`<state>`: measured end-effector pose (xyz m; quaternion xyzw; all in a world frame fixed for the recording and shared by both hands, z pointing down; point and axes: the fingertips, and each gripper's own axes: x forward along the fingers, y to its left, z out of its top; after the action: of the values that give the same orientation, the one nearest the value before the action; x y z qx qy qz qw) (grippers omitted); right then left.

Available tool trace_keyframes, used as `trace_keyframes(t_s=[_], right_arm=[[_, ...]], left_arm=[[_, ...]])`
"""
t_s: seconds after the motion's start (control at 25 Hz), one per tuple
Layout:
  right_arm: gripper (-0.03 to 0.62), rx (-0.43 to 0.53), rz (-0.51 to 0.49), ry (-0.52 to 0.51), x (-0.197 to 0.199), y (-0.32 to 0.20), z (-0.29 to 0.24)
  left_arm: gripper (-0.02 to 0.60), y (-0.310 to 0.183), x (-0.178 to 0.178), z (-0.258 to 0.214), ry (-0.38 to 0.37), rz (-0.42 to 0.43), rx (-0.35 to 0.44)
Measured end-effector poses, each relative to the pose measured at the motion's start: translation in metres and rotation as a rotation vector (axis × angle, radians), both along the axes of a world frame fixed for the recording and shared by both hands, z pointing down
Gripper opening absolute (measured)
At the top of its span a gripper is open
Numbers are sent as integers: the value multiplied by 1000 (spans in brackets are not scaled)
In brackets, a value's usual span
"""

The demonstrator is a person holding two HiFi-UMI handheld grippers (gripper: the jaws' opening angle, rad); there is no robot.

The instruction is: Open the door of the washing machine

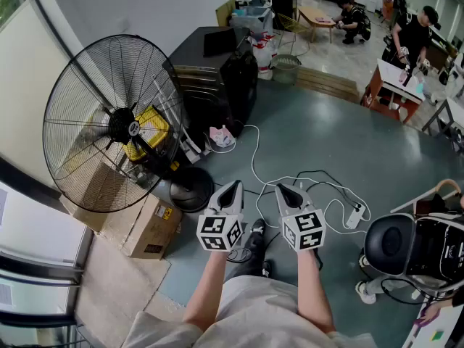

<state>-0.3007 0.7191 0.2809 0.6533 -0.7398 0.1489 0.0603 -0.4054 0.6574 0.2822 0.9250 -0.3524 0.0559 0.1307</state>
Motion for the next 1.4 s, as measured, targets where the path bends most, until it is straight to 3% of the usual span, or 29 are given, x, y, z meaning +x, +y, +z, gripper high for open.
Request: trace_keyframes(t_s=[0.16,0.32,0.56,0.76,0.96,1.2,1.4], right_arm=[[2,23,27,-22,16,-8,-1],[0,107,4,-220,28,-17,-10],[2,78,25,-214,62,-53,1],[2,103,50,-342,97,-96,3],[2,16,92,-222,125,-143,19],[2,4,77,-317,126,-193,21],[2,-71,83,-249,126,-215,42]], left_arm=[[57,-9,6,1,20,-1,-10],[57,-26,5,9,75,-11,-74],[57,-76,16,16,42,-29,-79],[57,-133,38,24,44,-34,-115],[57,-193,72,40,27,2,-158],[57,-246,92,54,-33,15,-120],[57,-278,91,73,-19,-12,-170]])
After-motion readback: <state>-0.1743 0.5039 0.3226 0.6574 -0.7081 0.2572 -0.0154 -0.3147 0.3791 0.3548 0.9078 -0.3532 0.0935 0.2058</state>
